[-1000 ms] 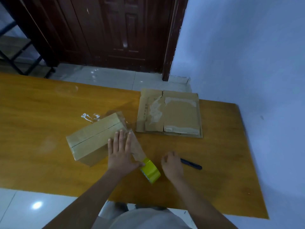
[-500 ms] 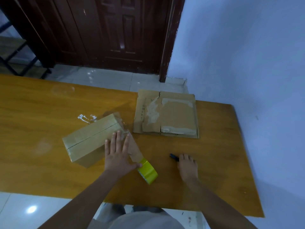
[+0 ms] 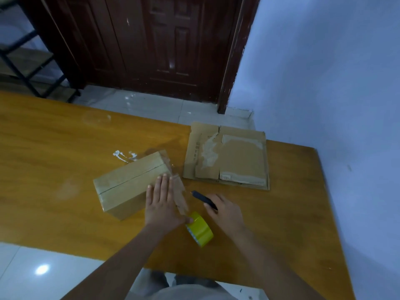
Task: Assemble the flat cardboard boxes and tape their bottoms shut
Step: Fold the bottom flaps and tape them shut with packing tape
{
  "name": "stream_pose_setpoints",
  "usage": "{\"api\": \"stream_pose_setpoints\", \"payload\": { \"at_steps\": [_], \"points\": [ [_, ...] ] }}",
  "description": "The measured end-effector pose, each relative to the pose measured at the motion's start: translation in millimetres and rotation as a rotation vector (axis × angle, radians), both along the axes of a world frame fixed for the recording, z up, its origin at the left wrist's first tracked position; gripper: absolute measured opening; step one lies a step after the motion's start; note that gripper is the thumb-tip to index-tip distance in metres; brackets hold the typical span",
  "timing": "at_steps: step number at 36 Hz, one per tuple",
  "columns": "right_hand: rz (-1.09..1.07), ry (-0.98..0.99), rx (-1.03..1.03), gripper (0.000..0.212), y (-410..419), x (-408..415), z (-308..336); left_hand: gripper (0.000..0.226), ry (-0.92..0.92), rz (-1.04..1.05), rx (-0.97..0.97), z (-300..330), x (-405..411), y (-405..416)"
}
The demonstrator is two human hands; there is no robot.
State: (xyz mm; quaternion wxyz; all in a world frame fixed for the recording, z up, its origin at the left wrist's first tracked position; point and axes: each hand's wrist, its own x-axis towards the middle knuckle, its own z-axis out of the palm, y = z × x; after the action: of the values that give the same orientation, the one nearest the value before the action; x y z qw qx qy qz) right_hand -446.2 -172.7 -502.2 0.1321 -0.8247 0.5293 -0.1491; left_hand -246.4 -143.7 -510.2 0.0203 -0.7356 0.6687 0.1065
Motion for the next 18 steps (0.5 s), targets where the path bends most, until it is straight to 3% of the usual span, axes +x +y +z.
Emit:
{"api": "stream_pose_setpoints", "payload": {
  "at_steps": [7, 18],
  "points": [
    [0.087, -0.043, -0.047, 0.015, -8.7, 11.0, 4.0, 0.139, -0.068, 0.003, 0.010, -1.4, 0.1, -0.7],
    [0.263, 0.061, -0.142, 0.024, -24.5, 30.0, 18.8, 0.138, -0.066, 0.012, -0.001, 7.4, -2.4, -0.4]
  ]
}}
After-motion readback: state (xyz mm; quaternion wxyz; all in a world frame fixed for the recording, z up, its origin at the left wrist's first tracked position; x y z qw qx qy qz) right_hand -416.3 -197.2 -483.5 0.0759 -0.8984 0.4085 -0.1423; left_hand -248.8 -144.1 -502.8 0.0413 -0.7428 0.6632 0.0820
